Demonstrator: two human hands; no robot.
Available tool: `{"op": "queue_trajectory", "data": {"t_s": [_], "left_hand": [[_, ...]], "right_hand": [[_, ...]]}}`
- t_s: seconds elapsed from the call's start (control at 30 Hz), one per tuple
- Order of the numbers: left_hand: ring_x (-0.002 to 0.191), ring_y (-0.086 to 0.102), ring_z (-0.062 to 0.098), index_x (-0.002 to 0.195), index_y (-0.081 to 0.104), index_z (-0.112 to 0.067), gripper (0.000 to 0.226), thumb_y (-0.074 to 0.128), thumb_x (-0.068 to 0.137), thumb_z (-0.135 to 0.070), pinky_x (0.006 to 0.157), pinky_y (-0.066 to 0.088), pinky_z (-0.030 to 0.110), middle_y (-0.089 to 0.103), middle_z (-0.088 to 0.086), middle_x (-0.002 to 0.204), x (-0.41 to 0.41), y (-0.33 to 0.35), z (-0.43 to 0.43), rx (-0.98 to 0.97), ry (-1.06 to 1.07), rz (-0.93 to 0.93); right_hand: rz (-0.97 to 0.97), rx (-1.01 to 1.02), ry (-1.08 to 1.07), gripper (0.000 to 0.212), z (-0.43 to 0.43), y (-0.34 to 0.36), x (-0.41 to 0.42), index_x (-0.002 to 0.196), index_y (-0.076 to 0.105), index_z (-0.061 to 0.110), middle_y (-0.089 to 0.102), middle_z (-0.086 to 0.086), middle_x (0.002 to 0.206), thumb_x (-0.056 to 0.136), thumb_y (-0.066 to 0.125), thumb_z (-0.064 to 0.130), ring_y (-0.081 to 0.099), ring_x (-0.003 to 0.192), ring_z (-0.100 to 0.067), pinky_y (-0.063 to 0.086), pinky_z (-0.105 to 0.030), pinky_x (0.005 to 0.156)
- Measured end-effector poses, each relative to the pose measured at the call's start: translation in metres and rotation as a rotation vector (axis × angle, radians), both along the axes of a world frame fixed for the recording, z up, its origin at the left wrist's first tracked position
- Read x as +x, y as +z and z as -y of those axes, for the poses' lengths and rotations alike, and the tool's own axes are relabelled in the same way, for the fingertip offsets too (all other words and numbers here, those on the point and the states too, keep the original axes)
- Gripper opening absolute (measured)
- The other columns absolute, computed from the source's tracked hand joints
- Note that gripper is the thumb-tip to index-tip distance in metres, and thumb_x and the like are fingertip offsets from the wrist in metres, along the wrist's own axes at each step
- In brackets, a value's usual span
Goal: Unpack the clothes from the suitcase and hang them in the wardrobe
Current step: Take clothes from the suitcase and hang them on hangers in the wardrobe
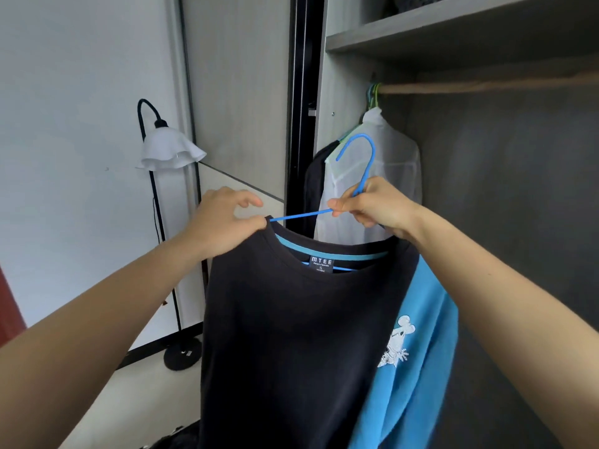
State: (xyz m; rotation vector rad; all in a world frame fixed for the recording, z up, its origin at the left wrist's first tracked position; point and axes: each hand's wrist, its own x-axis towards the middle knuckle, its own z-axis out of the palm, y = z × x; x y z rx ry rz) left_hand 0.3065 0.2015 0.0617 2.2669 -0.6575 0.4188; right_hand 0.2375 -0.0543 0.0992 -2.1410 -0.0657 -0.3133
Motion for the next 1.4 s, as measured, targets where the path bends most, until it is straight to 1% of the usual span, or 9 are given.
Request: {"op": "queue_trajectory", "data": {"t_s": [0.13,0.37,0.53,0.7,0.87,1.03,1.17,1.3,1.4], "left_hand": [[0.059,0.05,0.013,0.066,0.05,-0.022,0.048,0.043,0.091,-0.062,0.053,0.034,0.03,0.051,-0.004,0.06,0.003,-0.022,0.008,0.302,0.01,0.144],[0.05,0.038,0.011,0.059,0.038,-0.022,0.049,0.041,0.095,-0.055,0.045,0.025,0.027,0.042,-0.003,0.053,0.003,-0.026,0.026,0.346,0.159,0.385],[0.047,0.042,0.017,0.06,0.05,-0.009,0.06,0.038,0.094,-0.057,0.045,0.028,0.026,0.043,0.002,0.049,0.011,-0.029,0.031,0.252,0.129,0.388],[0.048,0.044,0.023,0.055,0.043,-0.008,0.066,0.037,0.092,-0.063,0.046,0.029,0.026,0.041,0.003,0.046,0.023,-0.027,0.02,0.122,0.179,0.38],[0.051,0.048,0.023,0.056,0.044,-0.008,0.064,0.039,0.091,-0.061,0.046,0.032,0.028,0.046,0.005,0.05,0.039,-0.029,0.016,0.095,0.18,0.351],[0.046,0.036,0.015,0.054,0.036,-0.012,0.062,0.034,0.086,-0.065,0.05,0.031,0.03,0.034,-0.002,0.047,0.06,-0.042,0.042,0.028,-0.023,0.112],[0.059,0.045,0.018,0.065,0.037,-0.013,0.058,0.023,0.087,-0.064,0.055,0.032,0.03,0.043,0.001,0.061,0.065,-0.045,0.08,0.037,-0.024,-0.064],[0.12,0.046,0.029,0.125,0.048,-0.019,0.054,0.043,0.092,-0.062,0.097,0.039,0.037,0.05,0.009,0.126,0.065,-0.038,0.133,0.022,0.027,-0.361],[0.125,0.047,0.021,0.141,0.04,-0.025,0.063,0.058,0.088,-0.054,0.106,0.036,0.033,0.045,0.001,0.139,0.058,-0.026,0.163,-0.24,-0.18,-0.565]], "right_hand": [[0.018,-0.012,0.012,0.025,-0.008,0.002,-0.002,0.079,0.073,-0.002,0.029,0.002,0.044,0.085,0.075,0.022,0.024,0.044,-0.013,0.023,-0.023,0.046],[-0.009,-0.049,0.048,0.021,-0.021,0.003,-0.004,0.074,0.072,0.005,0.029,0.003,0.043,0.085,0.074,0.023,0.024,0.043,-0.012,0.026,-0.021,0.047],[0.006,-0.06,0.084,0.021,-0.028,0.0,0.0,0.077,0.072,0.005,0.032,0.0,0.047,0.088,0.071,0.024,0.028,0.046,-0.013,0.03,-0.021,0.049],[0.014,-0.124,0.071,0.005,0.019,-0.014,-0.006,0.082,0.075,0.015,0.065,0.012,0.065,0.082,0.077,0.019,0.057,0.065,0.001,0.042,-0.016,0.069],[-0.073,-0.176,0.0,0.012,0.067,-0.032,-0.023,0.091,0.08,0.012,0.077,-0.002,0.089,0.08,0.079,0.018,0.067,0.088,-0.004,0.048,-0.027,0.097],[-0.326,-0.267,0.29,0.008,0.047,-0.007,-0.043,0.101,0.064,0.012,0.062,-0.005,0.069,0.093,0.063,0.013,0.051,0.054,0.0,0.036,-0.009,0.052],[-0.344,0.051,0.437,0.013,0.038,-0.004,-0.051,0.094,0.059,0.004,0.057,-0.002,0.059,0.085,0.06,0.013,0.046,0.054,-0.01,0.037,-0.016,0.053],[-0.141,0.181,0.23,0.037,0.055,0.0,-0.047,0.072,0.053,-0.004,0.045,-0.011,0.057,0.065,0.074,0.025,0.038,0.056,-0.02,0.036,-0.039,0.082],[-0.109,0.415,0.119,0.024,0.072,0.01,-0.052,0.079,0.05,0.001,0.043,-0.001,0.05,0.064,0.067,0.011,0.037,0.046,-0.011,0.041,-0.022,0.065]]}}
